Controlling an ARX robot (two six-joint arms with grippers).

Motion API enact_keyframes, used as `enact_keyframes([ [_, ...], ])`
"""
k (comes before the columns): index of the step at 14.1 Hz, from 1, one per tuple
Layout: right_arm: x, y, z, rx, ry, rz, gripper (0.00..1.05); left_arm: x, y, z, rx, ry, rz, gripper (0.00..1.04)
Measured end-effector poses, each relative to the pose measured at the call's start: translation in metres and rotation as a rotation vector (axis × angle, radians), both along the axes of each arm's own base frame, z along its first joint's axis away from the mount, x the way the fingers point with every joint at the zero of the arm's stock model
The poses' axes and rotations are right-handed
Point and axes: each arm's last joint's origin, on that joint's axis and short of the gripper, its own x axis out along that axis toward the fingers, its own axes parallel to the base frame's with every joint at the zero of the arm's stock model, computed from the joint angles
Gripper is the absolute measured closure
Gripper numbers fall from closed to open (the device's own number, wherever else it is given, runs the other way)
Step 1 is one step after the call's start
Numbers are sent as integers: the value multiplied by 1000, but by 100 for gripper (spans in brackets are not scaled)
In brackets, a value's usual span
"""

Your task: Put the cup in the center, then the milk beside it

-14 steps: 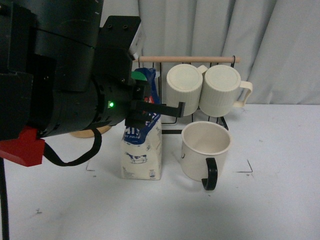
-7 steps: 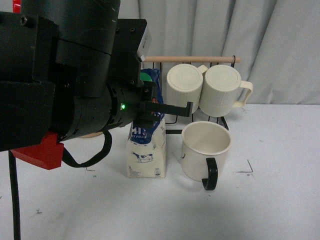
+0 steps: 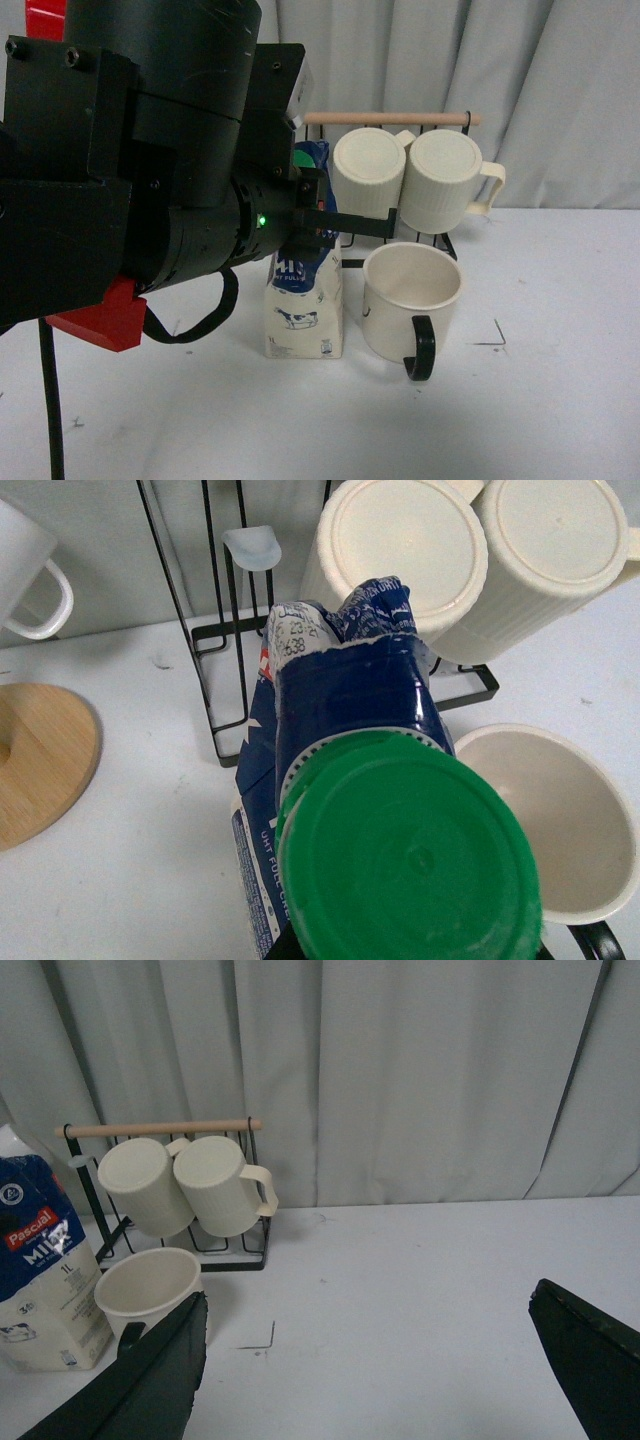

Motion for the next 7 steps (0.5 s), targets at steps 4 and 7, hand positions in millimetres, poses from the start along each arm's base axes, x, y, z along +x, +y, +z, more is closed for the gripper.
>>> enact_keyframes([
  [4,0,0,0,0,0,0,6,-21,17,43,-155,-54,5,17],
  [7,0,0,0,0,0,0,6,-49,38,76,-159,-131,5,7],
])
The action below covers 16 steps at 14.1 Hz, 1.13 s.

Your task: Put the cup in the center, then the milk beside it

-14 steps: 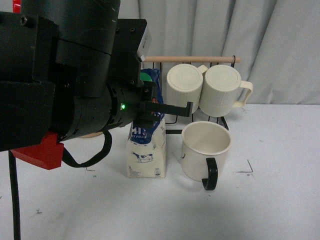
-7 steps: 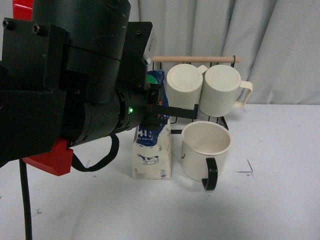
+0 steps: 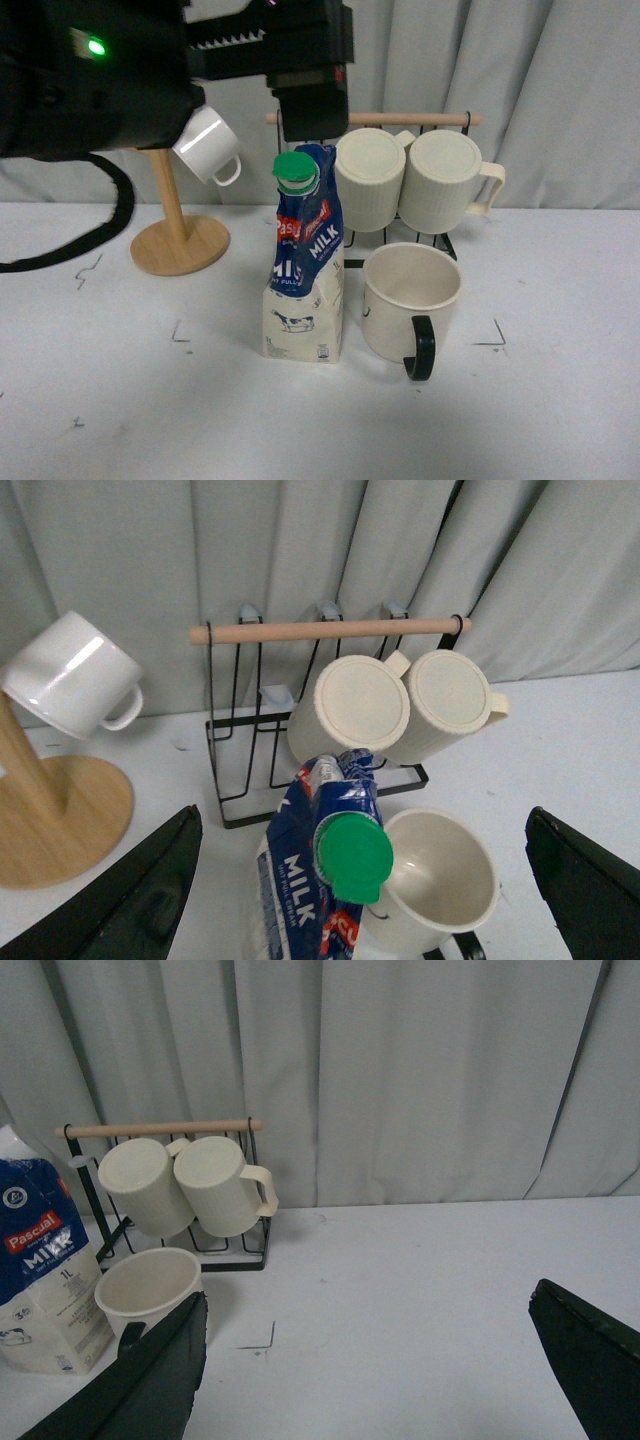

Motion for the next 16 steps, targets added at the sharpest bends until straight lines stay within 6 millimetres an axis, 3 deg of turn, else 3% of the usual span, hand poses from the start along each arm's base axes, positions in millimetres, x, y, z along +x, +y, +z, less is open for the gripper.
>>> enact_keyframes([
  [1,0,0,0,0,0,0,6,-13,15,9,14,-17,24,7],
  [2,0,0,0,0,0,0,6,-26,31,17,23,-178,171,18],
  [3,0,0,0,0,0,0,6,-51,66,17,66,-261,310,34],
  [4,0,0,0,0,0,0,6,-66,84,11,80,-282,364,46],
  [6,0,0,0,0,0,0,6,-84,98,-14,116,-247,325,74],
  [8,0,0,0,0,0,0,6,-101,111,-23,111,-261,334,101],
  [16,0,0,0,0,0,0,6,-141,139,-49,116,-255,336,103],
])
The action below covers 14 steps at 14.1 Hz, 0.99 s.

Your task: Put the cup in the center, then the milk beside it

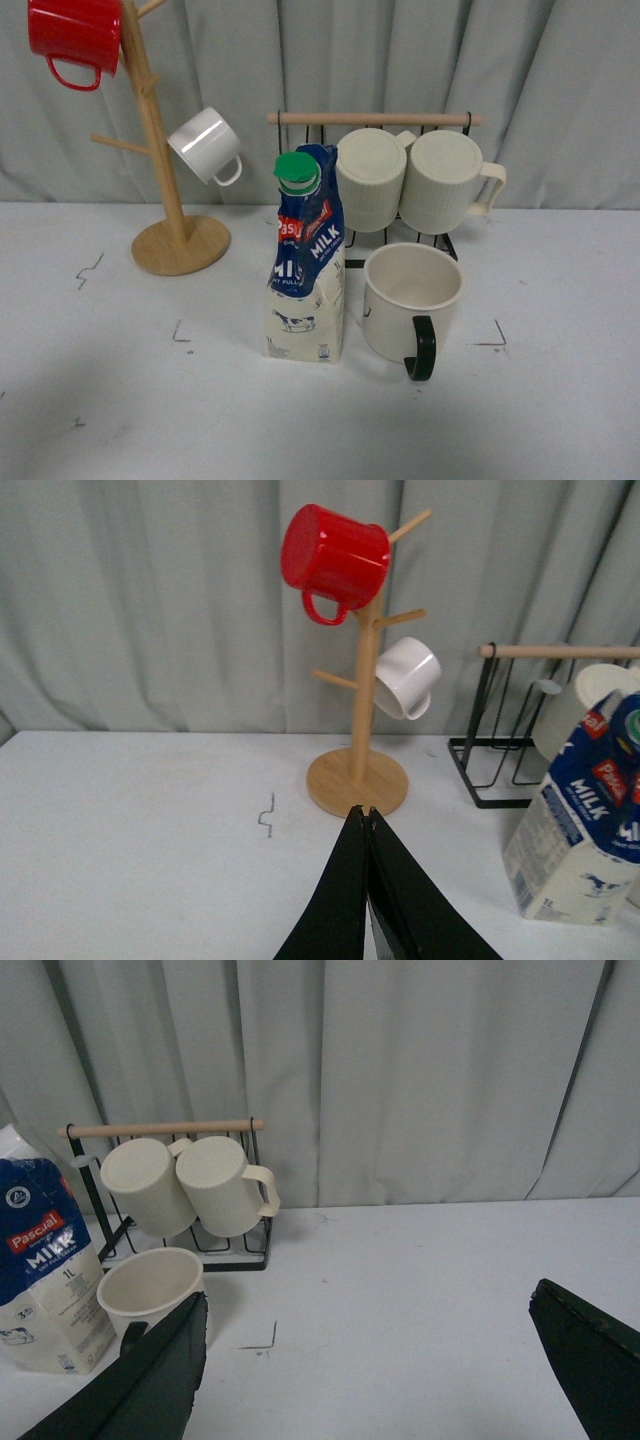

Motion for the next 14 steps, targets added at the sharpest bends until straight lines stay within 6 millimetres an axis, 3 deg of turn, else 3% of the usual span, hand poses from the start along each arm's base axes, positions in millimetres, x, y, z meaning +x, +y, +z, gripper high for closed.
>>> enact_keyframes([
  [4,0,0,0,0,0,0,6,-9,-1,-9,0,-3,-8,103],
  [14,0,0,0,0,0,0,6,-28,-1,-7,0,-19,-8,103],
])
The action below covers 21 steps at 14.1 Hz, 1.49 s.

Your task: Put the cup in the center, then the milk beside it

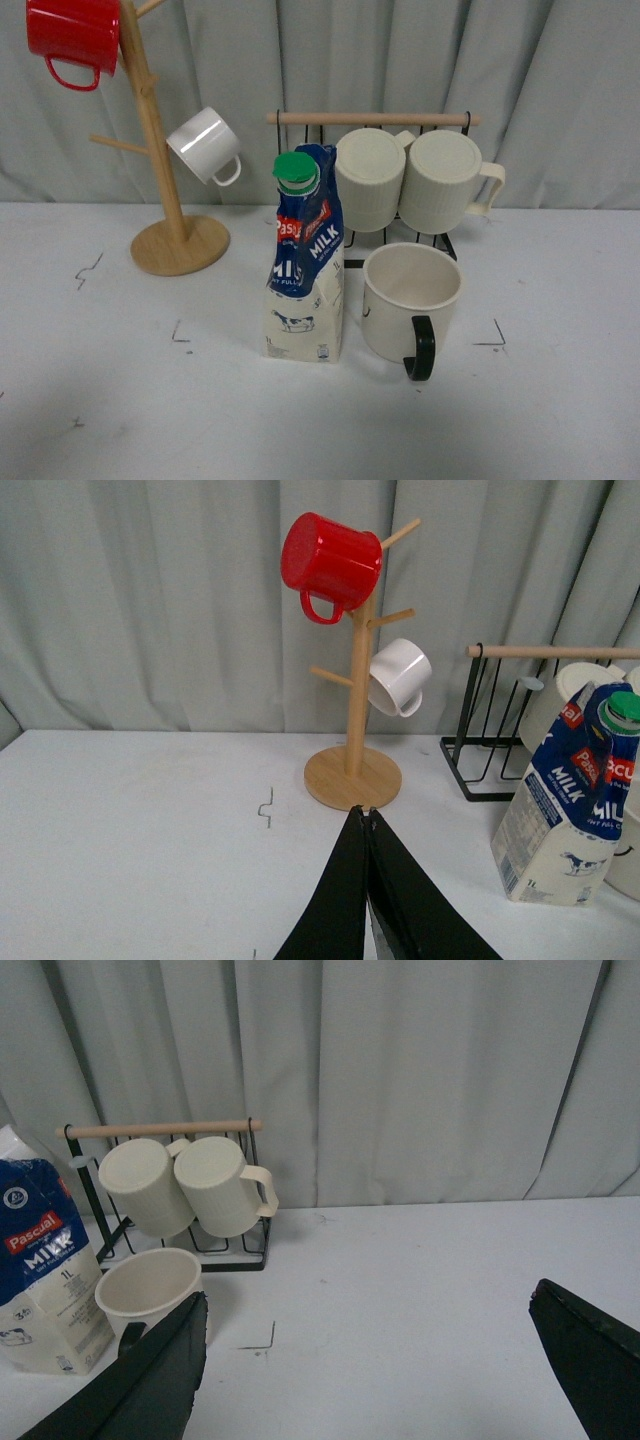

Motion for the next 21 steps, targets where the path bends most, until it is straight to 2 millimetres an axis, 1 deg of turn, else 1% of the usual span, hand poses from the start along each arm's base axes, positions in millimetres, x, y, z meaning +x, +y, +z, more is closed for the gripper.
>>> enact_keyframes([
  [1,0,0,0,0,0,0,6,-5,0,-4,0,40,1,103],
  [2,0,0,0,0,0,0,6,-11,0,-3,0,10,0,103],
  [3,0,0,0,0,0,0,6,-11,0,0,0,-10,2,103],
  [4,0,0,0,0,0,0,6,-11,0,-4,0,17,0,103],
  [6,0,0,0,0,0,0,6,-11,0,-3,0,9,0,103],
  [7,0,0,0,0,0,0,6,-11,0,-3,0,9,0,94],
  [9,0,0,0,0,0,0,6,-11,0,-3,0,9,0,69],
  [11,0,0,0,0,0,0,6,-11,0,-3,0,9,0,18],
  [12,0,0,0,0,0,0,6,-11,0,-3,0,8,0,7],
  [21,0,0,0,0,0,0,6,-11,0,-3,0,9,0,7],
])
